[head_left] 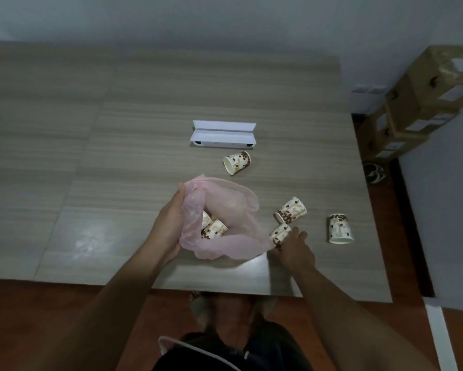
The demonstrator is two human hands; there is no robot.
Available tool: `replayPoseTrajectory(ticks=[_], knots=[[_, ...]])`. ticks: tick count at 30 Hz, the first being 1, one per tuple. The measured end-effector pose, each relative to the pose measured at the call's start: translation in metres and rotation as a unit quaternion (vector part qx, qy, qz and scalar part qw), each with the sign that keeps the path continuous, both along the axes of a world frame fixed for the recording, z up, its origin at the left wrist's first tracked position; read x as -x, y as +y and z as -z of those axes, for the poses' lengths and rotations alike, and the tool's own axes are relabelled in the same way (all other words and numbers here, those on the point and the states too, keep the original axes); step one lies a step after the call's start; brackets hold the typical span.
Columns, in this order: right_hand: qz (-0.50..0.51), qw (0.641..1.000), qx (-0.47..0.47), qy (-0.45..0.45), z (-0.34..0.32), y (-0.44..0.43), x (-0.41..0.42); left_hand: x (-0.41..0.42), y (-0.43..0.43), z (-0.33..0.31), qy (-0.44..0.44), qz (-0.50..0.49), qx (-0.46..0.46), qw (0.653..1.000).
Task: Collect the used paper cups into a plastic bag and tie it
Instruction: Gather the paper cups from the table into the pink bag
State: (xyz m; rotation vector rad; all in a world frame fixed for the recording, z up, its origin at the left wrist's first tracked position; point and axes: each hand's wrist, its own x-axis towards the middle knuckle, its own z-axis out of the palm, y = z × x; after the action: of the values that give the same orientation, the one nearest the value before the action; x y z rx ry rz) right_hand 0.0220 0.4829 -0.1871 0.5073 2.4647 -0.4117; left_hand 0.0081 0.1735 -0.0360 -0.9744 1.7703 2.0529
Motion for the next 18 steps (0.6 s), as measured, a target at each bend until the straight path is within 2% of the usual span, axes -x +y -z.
replayPoseTrajectory(ticks=[6,8,11,15,18], knots=[[-0.035,0.998,0.045,0.016,0.003,0.019,-0.001,-0.009,0.019,-0.008,-0.006,-0.049,0.029,0.998],[-0.039,0.995,0.086,0.032,0.004,0.032,-0.002,-0.009,0.028,-0.01,-0.007,-0.075,0.047,0.996],[-0.011,0.981,0.181,0.068,0.001,0.054,0.008,-0.012,0.04,-0.014,-0.014,-0.053,0.039,0.998],[0.018,0.961,0.255,0.105,-0.044,0.068,0.035,-0.014,0.049,-0.019,-0.014,-0.024,0.042,0.999],[-0.017,0.941,0.312,0.13,-0.08,0.067,0.05,-0.015,0.063,-0.028,-0.001,-0.03,0.084,0.996]])
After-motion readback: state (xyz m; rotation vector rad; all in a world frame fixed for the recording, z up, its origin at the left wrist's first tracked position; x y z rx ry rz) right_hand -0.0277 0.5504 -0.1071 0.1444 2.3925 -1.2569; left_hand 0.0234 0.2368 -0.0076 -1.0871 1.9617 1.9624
